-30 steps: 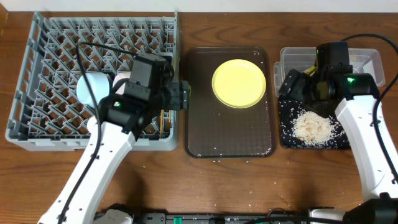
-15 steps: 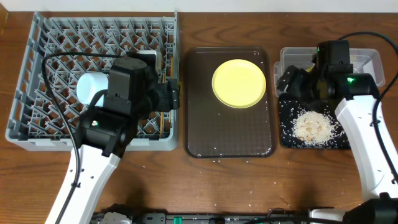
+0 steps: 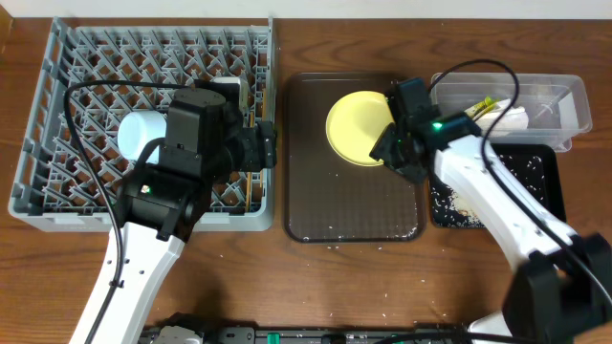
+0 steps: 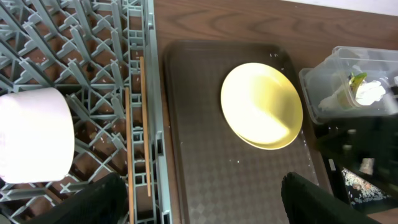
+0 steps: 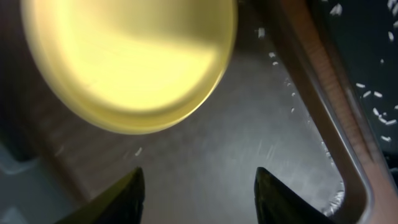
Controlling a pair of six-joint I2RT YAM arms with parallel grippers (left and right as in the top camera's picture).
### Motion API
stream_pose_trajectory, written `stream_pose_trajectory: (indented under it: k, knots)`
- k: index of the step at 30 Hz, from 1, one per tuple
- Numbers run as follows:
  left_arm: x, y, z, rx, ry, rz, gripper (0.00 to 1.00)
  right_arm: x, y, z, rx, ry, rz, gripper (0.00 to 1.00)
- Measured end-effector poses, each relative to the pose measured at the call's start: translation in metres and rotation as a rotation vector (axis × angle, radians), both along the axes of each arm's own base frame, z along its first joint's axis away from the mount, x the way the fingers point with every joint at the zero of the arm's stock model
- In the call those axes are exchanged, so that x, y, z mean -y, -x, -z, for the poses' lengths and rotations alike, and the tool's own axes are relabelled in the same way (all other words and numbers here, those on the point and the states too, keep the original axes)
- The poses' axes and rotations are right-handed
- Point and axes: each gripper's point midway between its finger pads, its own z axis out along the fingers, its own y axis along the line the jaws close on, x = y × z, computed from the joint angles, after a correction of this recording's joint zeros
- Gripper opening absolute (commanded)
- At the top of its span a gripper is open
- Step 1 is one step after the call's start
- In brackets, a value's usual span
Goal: Sort waste into correct bins and load items into the dishwasher
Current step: 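Move the right gripper to the yellow plate and grip its edge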
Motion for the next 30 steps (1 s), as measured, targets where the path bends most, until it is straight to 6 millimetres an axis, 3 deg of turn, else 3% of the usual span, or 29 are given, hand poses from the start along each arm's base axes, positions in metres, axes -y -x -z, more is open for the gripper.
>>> stream_pose_trajectory:
  k: [5, 9, 13, 25, 30]
  knots:
    - [0.0, 0.0, 0.0, 0.0, 0.0, 0.0, 0.82, -0.004, -0.012, 0.048, -0.067, 0.011, 0.081, 0.44]
    - [0.0, 0.0, 0.0, 0.0, 0.0, 0.0, 0.82, -0.005, -0.009, 0.072, -0.127, 0.002, 0.103, 0.44]
    - [0.0, 0.0, 0.0, 0.0, 0.0, 0.0, 0.82, 0.0, -0.01, 0.074, -0.141, -0.015, 0.132, 0.44]
    - [0.0, 0.0, 0.0, 0.001, 0.0, 0.0, 0.82, 0.001, -0.012, 0.077, -0.138, -0.032, 0.206, 0.32]
    - [0.0, -0.001, -0.001, 0.003, 0.001, 0.0, 0.82, 0.003, -0.018, 0.076, -0.114, -0.03, 0.239, 0.38]
